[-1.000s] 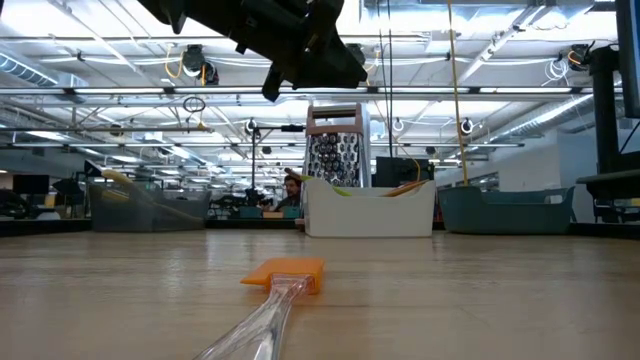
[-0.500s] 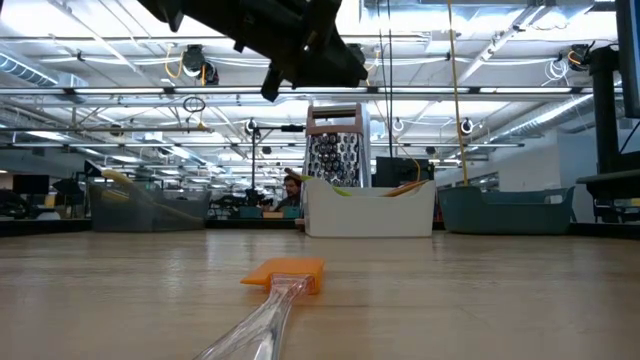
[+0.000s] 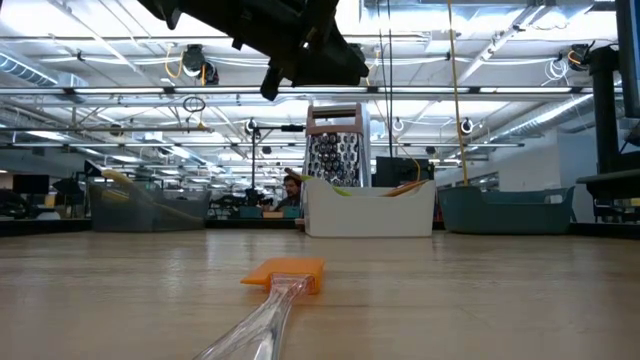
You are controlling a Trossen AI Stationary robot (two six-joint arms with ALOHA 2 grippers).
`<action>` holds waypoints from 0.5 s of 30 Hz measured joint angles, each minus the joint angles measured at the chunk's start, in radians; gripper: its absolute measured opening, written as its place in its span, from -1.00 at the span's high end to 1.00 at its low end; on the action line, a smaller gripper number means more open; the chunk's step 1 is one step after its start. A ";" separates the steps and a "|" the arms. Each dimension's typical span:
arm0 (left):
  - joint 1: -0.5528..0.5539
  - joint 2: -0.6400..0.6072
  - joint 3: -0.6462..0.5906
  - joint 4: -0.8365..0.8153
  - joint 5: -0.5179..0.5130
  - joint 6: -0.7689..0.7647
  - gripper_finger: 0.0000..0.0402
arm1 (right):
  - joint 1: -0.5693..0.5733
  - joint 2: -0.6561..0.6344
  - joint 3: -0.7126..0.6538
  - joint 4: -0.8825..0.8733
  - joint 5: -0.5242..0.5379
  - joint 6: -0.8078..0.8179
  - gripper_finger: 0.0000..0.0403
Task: Pick & Place Kitchen Items
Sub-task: Put the red spatula into the blue bin
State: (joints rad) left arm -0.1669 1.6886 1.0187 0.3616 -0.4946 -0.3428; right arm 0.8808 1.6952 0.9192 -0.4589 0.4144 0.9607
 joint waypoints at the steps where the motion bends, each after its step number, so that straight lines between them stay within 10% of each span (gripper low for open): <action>1: 0.000 0.000 0.000 -0.001 0.000 0.000 0.62 | -0.008 -0.018 -0.003 -0.016 0.016 -0.023 0.95; 15: -0.008 0.000 0.000 -0.008 0.000 -0.003 0.62 | -0.180 -0.276 0.004 -0.156 0.026 -0.375 0.94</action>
State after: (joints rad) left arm -0.1745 1.6886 1.0187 0.3535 -0.4946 -0.3457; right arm 0.7006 1.4191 0.9230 -0.6152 0.4402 0.5854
